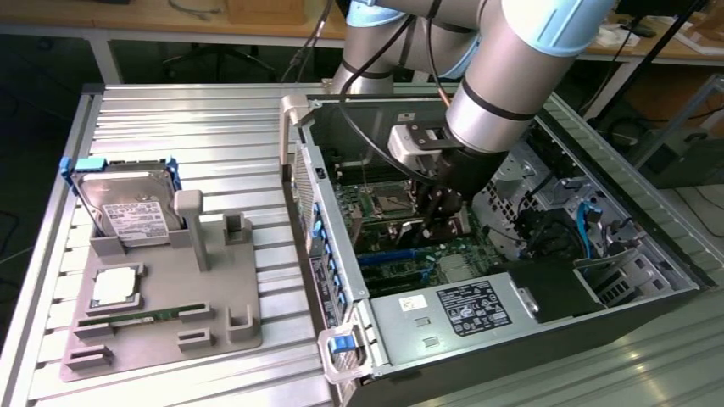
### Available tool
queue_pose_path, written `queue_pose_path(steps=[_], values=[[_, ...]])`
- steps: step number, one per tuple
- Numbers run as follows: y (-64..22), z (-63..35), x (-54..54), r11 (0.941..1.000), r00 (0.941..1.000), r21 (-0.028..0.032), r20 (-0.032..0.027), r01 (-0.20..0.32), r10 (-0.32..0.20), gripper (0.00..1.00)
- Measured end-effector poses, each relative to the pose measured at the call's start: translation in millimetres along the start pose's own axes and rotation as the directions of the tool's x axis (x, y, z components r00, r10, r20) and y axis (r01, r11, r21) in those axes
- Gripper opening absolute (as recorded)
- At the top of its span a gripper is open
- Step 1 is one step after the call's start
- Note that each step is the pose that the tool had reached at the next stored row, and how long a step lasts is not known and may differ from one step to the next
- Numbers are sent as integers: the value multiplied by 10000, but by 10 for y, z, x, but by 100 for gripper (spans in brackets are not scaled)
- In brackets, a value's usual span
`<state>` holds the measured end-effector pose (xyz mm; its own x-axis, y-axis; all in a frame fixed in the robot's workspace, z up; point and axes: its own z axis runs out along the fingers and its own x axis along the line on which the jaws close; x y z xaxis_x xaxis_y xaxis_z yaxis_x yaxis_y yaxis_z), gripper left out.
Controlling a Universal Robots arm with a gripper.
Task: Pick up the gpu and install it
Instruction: 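Insert the gpu into the slot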
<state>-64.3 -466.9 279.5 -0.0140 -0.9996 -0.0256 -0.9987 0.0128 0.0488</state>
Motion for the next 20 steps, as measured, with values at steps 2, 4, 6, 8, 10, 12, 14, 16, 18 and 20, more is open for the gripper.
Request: queue_pose_path(steps=[2,4,6,8,10,12,14,16,18,20], values=[[1,-1,0,10000,10000,-1,-4,-2,2,27],[0,5,-1,10000,10000,-1,-4,-2,2,27],[-1,47,-2,10000,10000,-1,-4,-1,1,27],[1,82,-15,10000,10000,0,-3,-3,3,27],[16,119,-32,10000,10000,-1,-4,-1,1,27],[59,159,-52,10000,10000,0,-3,-2,2,27],[99,196,-68,10000,10000,-1,-5,-2,2,27],[104,239,-85,10000,10000,0,-3,-1,1,27],[114,260,-90,10000,10000,-3,-9,-2,2,27],[130,274,-90,10000,10000,-3,-14,0,0,27]])
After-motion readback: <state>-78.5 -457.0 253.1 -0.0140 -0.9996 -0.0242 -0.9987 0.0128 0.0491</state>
